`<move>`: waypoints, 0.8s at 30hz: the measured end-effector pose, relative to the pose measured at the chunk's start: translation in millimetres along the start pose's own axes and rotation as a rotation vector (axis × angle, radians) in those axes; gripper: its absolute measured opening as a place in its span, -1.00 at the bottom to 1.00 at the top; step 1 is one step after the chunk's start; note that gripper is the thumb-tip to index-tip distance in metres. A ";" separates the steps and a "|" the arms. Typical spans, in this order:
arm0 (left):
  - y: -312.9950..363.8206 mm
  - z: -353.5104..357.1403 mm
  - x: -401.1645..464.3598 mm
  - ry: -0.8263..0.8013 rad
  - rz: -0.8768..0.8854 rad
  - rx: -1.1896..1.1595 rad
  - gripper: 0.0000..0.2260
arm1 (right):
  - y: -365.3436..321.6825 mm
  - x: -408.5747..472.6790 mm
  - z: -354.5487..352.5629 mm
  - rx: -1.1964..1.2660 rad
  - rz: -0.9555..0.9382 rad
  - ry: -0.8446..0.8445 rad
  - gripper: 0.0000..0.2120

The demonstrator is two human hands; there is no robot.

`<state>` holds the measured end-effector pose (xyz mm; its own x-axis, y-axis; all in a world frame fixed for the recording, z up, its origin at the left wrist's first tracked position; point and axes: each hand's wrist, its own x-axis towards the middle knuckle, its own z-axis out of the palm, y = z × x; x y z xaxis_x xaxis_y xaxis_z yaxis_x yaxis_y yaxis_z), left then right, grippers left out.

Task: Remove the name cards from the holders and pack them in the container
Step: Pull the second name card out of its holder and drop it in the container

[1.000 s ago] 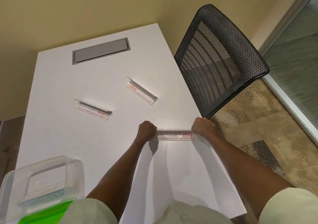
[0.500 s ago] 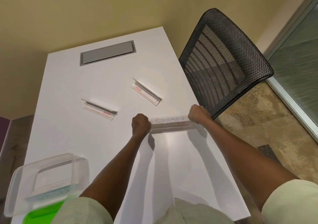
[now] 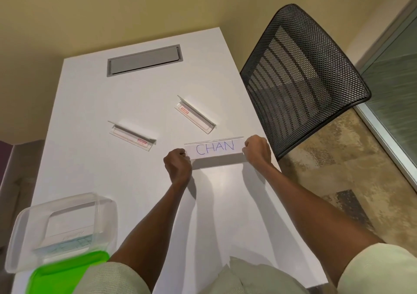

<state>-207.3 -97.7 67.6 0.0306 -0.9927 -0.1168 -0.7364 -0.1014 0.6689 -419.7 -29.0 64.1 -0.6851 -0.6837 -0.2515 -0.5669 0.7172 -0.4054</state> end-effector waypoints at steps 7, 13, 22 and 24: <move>-21.4 6.9 4.6 -0.007 -0.076 -0.068 -0.79 | 10.4 -8.7 20.3 0.097 -0.028 0.041 -0.78; -38.0 15.3 -1.5 0.006 -0.097 -0.016 -0.87 | 18.9 -13.5 39.1 0.095 -0.027 0.036 -0.83; -50.4 24.5 -2.2 -0.011 -0.146 -0.022 -0.90 | 28.3 -15.0 55.1 0.133 -0.049 0.054 -0.89; -52.6 26.6 -3.8 -0.018 -0.149 -0.014 -0.90 | 30.3 -15.9 57.7 0.127 -0.052 0.057 -0.89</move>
<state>-186.7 -86.9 13.3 0.1272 -0.9652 -0.2287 -0.7148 -0.2490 0.6535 -399.6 -4.1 5.1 -0.6833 -0.7081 -0.1782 -0.5424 0.6556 -0.5254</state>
